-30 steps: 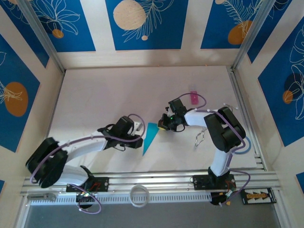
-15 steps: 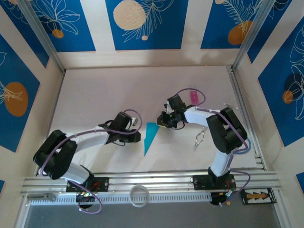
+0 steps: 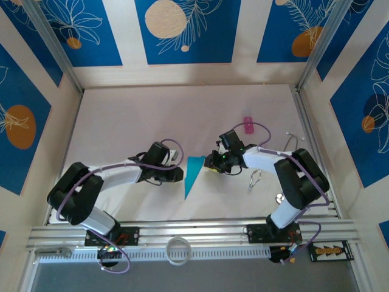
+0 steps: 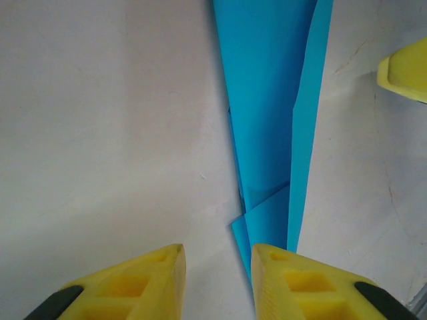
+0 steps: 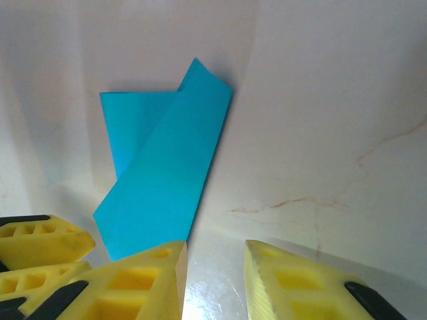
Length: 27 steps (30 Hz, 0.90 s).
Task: Fold a paper plane with a square sheet of paper (pick it up from the middle)
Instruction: Fold the wing for the fifth time at the center of the table, then move the paper plane to the center of the table.
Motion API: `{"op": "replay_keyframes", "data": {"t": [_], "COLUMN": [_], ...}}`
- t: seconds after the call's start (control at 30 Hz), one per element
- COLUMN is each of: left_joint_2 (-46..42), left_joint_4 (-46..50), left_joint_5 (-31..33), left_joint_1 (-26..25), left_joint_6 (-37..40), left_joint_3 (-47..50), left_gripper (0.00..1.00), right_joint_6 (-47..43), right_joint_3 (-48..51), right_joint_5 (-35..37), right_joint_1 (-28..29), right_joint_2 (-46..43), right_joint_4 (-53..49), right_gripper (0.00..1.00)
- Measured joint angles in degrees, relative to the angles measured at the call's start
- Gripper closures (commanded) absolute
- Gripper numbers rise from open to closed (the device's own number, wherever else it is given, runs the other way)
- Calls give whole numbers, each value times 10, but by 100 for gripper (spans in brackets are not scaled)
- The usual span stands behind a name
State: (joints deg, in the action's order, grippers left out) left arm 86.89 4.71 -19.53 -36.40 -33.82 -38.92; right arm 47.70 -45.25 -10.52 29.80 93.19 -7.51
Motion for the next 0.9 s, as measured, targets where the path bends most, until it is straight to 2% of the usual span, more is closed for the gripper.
{"op": "replay_keyframes", "data": {"t": [0.23, 0.73, 0.9], "left_joint_2": [28, 63, 70], "left_joint_4": [-17, -37, -38], "left_joint_5": [-33, -59, -64], "left_joint_1": [0, -1, -5], "left_joint_6": [-3, -28, -37], "left_joint_3": [-6, -14, -17], "left_gripper": [72, 75, 80], "right_joint_6": [13, 27, 34], "right_joint_3": [0, 0, 0], "right_joint_5": [-7, -26, -31], "right_joint_1": [10, 10, 10], "right_joint_2": [12, 32, 34], "right_joint_4": [20, 44, 55], "right_gripper": [72, 77, 78]}}
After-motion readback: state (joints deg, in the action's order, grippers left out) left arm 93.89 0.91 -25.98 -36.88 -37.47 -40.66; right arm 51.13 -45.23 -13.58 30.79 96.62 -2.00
